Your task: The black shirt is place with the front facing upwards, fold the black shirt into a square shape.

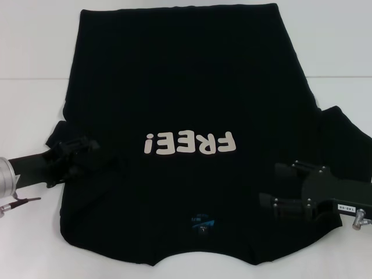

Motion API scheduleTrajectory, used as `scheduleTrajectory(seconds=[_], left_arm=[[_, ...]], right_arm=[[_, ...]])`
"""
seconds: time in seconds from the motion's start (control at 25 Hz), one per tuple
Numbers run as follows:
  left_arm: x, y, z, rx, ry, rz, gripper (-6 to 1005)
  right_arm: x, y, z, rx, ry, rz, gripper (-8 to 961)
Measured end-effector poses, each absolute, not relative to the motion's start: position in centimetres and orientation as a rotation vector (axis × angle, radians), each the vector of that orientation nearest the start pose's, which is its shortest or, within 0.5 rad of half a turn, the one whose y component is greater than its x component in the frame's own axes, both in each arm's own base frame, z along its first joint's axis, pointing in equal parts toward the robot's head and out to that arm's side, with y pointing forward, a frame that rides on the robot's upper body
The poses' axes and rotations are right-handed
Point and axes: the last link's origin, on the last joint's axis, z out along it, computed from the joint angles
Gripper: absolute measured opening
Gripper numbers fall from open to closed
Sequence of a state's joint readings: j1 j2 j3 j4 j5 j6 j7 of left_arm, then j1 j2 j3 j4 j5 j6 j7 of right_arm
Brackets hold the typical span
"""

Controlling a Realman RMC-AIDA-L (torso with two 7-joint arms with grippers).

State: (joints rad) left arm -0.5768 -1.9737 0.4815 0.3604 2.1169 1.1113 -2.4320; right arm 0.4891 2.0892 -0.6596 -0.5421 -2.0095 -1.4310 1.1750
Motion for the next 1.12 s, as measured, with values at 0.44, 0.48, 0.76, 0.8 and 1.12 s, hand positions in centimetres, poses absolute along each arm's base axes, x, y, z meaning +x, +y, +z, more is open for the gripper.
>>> scheduleTrajectory(seconds=[0.44, 0.48, 0.76, 0.8, 1.12], left_arm=[[-34.28, 36.18, 1.19, 2.002, 2.678, 1.038, 781], [-34.19, 36.28, 1.27, 1.999, 2.674, 1.054, 781], [-33.74, 36.74, 1.33, 2.006, 2.658, 1.077, 779], [-33.76, 36.74, 1.3, 2.008, 2.66, 1.075, 779], [-33.65, 36.92, 1.17, 1.998, 2.665, 1.099, 772]], right_arm=[[29.2, 31.75, -2.35, -2.653, 0.571, 0.613, 915], [29.2, 31.73, -2.4, -2.654, 0.572, 0.614, 915], [29.32, 31.7, -2.47, -2.652, 0.575, 0.61, 916], [29.32, 31.71, -2.47, -2.651, 0.575, 0.609, 916], [29.25, 31.79, -2.48, -2.652, 0.572, 0.609, 916]])
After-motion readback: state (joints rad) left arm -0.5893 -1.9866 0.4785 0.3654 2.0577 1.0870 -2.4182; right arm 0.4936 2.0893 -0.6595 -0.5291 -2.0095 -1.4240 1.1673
